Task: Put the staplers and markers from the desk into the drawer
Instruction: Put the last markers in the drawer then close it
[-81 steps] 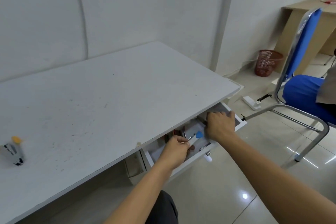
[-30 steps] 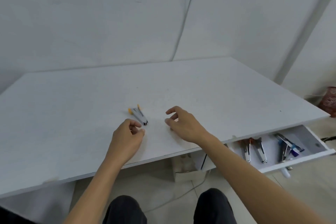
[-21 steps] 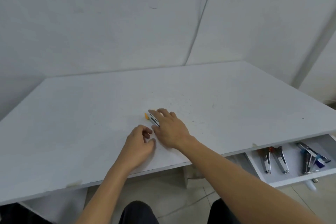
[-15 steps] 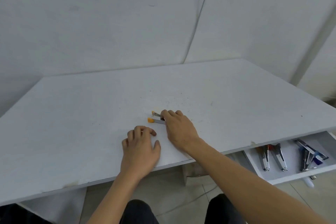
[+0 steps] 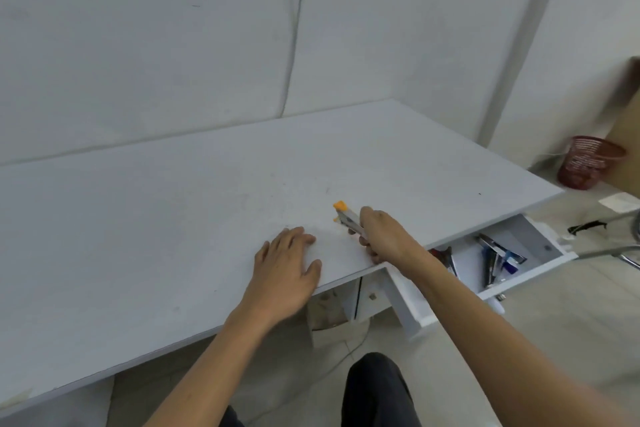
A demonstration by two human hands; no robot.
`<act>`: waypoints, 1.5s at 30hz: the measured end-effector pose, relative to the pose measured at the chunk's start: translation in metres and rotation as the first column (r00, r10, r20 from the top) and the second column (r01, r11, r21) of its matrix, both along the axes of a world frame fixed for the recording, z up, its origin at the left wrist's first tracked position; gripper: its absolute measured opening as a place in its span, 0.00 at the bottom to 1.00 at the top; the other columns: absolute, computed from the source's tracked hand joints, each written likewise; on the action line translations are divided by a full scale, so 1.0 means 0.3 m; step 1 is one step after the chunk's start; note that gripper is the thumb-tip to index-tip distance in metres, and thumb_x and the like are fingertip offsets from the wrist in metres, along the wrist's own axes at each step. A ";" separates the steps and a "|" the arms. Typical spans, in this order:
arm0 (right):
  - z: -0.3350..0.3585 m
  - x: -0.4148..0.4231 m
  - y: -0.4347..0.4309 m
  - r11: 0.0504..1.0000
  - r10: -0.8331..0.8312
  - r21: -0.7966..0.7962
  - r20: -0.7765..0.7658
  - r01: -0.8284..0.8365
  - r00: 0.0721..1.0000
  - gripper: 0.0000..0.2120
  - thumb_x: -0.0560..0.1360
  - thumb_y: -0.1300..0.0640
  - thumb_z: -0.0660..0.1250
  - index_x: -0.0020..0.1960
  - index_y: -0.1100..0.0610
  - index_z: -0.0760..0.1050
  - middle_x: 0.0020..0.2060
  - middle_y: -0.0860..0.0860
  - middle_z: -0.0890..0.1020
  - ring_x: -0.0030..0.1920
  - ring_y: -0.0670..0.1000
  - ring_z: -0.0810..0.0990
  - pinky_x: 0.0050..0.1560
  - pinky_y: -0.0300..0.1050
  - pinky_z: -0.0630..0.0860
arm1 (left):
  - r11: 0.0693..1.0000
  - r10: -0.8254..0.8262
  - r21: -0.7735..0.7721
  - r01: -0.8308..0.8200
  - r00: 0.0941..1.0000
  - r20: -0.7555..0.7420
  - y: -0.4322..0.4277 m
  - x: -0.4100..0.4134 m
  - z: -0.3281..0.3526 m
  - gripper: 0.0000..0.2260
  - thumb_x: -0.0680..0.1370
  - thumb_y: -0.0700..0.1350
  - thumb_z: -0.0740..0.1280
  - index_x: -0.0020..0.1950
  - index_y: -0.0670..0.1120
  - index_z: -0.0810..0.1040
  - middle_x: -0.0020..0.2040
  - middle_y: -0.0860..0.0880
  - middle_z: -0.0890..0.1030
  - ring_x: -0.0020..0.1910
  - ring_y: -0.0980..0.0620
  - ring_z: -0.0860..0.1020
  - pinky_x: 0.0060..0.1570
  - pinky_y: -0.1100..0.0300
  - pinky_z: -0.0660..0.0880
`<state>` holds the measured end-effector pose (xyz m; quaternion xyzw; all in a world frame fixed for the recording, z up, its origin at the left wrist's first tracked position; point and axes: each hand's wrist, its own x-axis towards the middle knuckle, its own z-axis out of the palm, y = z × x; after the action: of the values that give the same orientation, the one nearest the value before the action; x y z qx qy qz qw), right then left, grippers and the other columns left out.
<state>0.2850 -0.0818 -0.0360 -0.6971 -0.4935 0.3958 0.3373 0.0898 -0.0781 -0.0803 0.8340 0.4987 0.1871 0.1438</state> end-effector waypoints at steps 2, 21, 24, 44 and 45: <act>-0.008 0.067 -0.053 0.990 -0.143 -0.060 -0.400 0.130 0.906 0.15 0.76 0.54 0.52 0.43 0.60 0.73 0.27 0.51 0.68 0.23 0.49 0.63 0.27 0.44 0.63 | 0.999 -0.042 0.034 0.041 0.999 0.023 0.005 0.087 0.006 0.17 0.79 0.53 0.59 0.67 0.54 0.70 0.72 0.54 0.67 0.72 0.53 0.63 0.69 0.54 0.57; -0.255 0.670 -0.193 0.964 -0.175 -0.040 0.653 0.264 0.737 0.19 0.81 0.45 0.58 0.39 0.57 0.69 0.36 0.53 0.77 0.36 0.55 0.76 0.35 0.47 0.69 | 0.887 -0.424 0.095 0.452 0.878 -0.221 0.070 0.765 -0.026 0.34 0.73 0.54 0.64 0.77 0.56 0.54 0.80 0.55 0.53 0.78 0.54 0.47 0.75 0.48 0.46; -0.292 0.652 -0.131 0.962 -0.154 -0.020 0.785 0.272 0.601 0.15 0.81 0.47 0.57 0.44 0.57 0.72 0.41 0.53 0.81 0.41 0.57 0.79 0.43 0.49 0.68 | 0.887 -0.410 0.132 0.442 0.886 -0.215 0.071 0.765 -0.037 0.33 0.74 0.54 0.63 0.77 0.57 0.55 0.80 0.55 0.54 0.78 0.54 0.47 0.75 0.48 0.47; -0.538 0.549 -0.496 0.833 -0.542 -0.071 -0.309 0.549 0.782 0.31 0.76 0.47 0.70 0.73 0.47 0.59 0.61 0.54 0.75 0.49 0.51 0.82 0.43 0.47 0.81 | 0.876 -0.474 0.038 0.481 0.873 -0.113 0.089 0.725 -0.035 0.32 0.75 0.57 0.61 0.78 0.56 0.56 0.80 0.56 0.54 0.78 0.57 0.49 0.74 0.55 0.43; -0.533 0.533 -0.487 0.852 -0.502 -0.022 -0.315 0.523 0.805 0.37 0.74 0.47 0.72 0.75 0.43 0.54 0.65 0.51 0.71 0.51 0.49 0.82 0.43 0.45 0.81 | 0.874 -0.479 0.033 0.484 0.871 -0.106 0.094 0.719 -0.034 0.32 0.75 0.59 0.61 0.78 0.56 0.57 0.80 0.56 0.55 0.78 0.58 0.49 0.73 0.56 0.43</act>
<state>0.4449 -0.2279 -0.1960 -0.7220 -0.2409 0.3777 0.5273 0.3056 -0.0498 -0.0904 0.9437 0.2758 0.1202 0.1377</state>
